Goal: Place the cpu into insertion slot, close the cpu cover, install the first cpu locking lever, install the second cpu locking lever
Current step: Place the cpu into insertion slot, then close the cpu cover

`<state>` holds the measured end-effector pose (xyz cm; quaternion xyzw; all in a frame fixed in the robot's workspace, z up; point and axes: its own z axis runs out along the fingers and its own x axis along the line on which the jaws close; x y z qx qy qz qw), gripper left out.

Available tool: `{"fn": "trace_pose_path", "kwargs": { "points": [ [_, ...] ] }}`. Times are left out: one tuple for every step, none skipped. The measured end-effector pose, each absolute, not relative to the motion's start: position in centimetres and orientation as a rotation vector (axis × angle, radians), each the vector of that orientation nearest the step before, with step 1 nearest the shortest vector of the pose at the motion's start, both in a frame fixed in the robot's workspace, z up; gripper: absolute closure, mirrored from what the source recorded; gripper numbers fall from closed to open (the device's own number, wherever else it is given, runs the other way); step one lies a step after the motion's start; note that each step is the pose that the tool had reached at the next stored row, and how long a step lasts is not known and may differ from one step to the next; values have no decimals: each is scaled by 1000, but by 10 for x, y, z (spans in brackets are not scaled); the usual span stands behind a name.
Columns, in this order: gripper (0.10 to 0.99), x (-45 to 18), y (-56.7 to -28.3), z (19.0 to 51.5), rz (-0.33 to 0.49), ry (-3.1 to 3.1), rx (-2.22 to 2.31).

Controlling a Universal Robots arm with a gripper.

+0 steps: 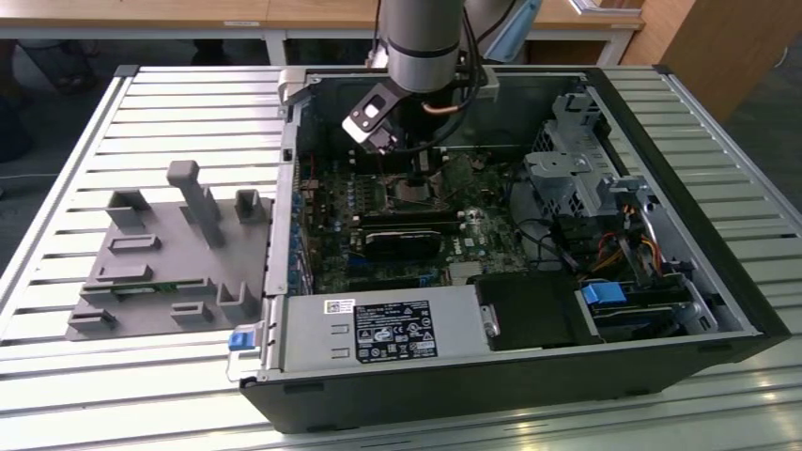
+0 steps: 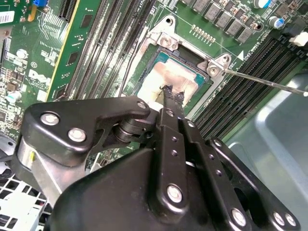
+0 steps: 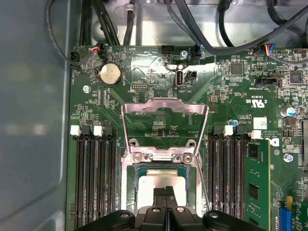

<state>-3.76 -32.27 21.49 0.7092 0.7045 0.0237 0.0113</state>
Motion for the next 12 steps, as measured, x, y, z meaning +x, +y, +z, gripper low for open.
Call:
{"fn": "trace_pose_path", "kwargs": {
  "points": [
    [980, -38, -323, 215, 74, 2198, 2212],
    [980, -38, -323, 215, 73, 2198, 2213],
    [980, -38, -323, 216, 73, 2198, 2213],
    [980, -38, -323, 216, 73, 2198, 2213],
    [980, -38, -323, 216, 73, 2198, 2213],
    [980, -38, -323, 216, 72, 2198, 2213],
    [980, -38, -323, 216, 72, 2198, 2213],
    [980, -38, -323, 217, 72, 2198, 2213],
    [980, -38, -323, 217, 72, 2198, 2213],
    [980, -38, -323, 218, 72, 2198, 2213],
    [980, -38, -323, 218, 72, 2199, 2213],
    [980, -38, -323, 219, 72, 2199, 2214]
  ]
}}
